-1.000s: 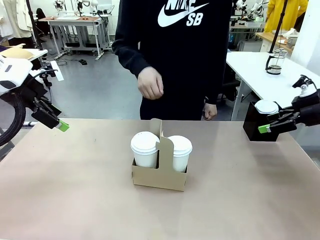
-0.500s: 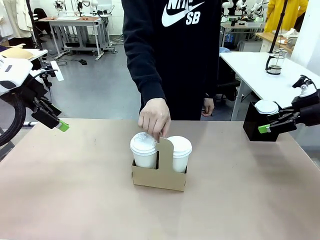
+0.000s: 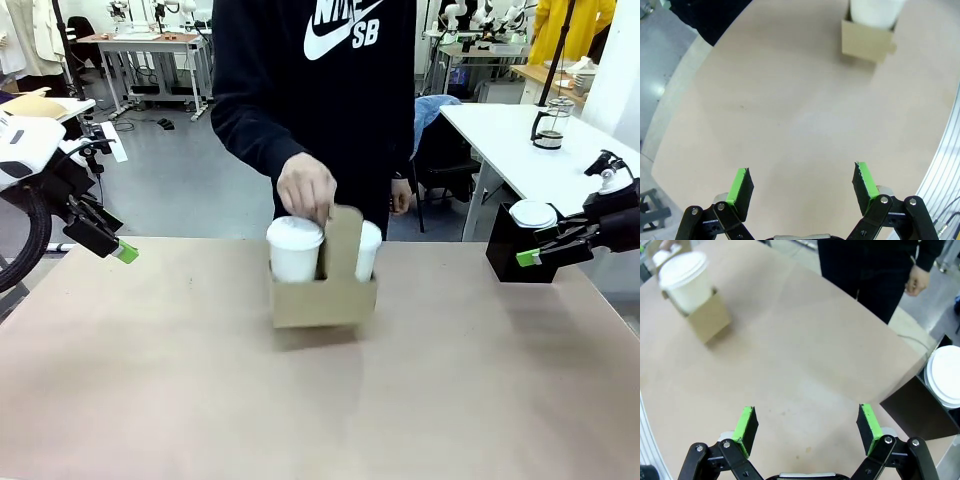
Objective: Pour a drink into a cup and package it in a carrier.
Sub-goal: Insert the held 600 ml Paper Cup into the Cup Carrier.
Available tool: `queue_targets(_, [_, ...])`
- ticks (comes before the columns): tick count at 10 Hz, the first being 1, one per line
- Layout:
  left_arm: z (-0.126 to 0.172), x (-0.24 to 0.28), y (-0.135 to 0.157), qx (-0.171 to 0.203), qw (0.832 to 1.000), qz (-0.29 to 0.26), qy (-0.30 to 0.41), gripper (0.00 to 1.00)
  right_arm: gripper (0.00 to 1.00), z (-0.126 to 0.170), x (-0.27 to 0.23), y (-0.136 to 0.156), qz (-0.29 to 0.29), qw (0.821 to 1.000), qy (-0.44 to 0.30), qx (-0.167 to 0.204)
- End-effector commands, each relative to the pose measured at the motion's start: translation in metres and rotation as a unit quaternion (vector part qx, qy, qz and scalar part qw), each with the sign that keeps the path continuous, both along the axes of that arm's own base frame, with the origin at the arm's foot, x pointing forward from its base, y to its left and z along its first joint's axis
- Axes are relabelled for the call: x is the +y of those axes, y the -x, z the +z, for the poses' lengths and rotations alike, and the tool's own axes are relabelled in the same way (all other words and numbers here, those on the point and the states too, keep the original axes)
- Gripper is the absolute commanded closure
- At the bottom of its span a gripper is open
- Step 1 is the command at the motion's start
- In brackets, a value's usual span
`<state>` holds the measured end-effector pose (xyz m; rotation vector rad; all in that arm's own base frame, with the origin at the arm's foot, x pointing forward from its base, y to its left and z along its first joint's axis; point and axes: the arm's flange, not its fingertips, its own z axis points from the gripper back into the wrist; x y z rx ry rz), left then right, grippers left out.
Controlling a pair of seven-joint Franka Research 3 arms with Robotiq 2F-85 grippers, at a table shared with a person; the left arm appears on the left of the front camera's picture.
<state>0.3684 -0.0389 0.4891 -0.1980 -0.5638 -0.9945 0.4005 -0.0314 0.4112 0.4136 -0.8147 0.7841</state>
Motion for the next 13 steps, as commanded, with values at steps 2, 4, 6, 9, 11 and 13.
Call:
queue_targets(2, [0.0003,0.0014,0.0001,-0.002,1.0,-0.005,0.007,0.0,0.0,0.0002,0.0002,0.0,-0.001,1.0,0.0,0.0])
queue_targets(4, [0.0003,0.0014,0.0001,-0.002,1.0,-0.005,0.007,0.0,0.0,0.0002,0.0002,0.0,-0.001,1.0,0.0,0.0])
queue_targets(6, [0.0003,0.0014,0.0001,-0.002,1.0,-0.005,0.007,0.0,0.0,0.0002,0.0002,0.0,-0.001,1.0,0.0,0.0])
queue_targets(9, [0.0003,0.0014,0.0001,-0.002,1.0,-0.005,0.007,0.0,0.0,0.0002,0.0002,0.0,-0.001,1.0,0.0,0.0])
queue_targets(11, [0.0003,0.0014,0.0001,-0.002,1.0,-0.005,0.007,0.0,0.0,0.0002,0.0002,0.0,-0.001,1.0,0.0,0.0])
queue_targets(13, [0.0003,0.0014,0.0001,-0.002,1.0,-0.005,0.007,0.0,0.0,0.0002,0.0002,0.0,-0.001,1.0,0.0,0.0])
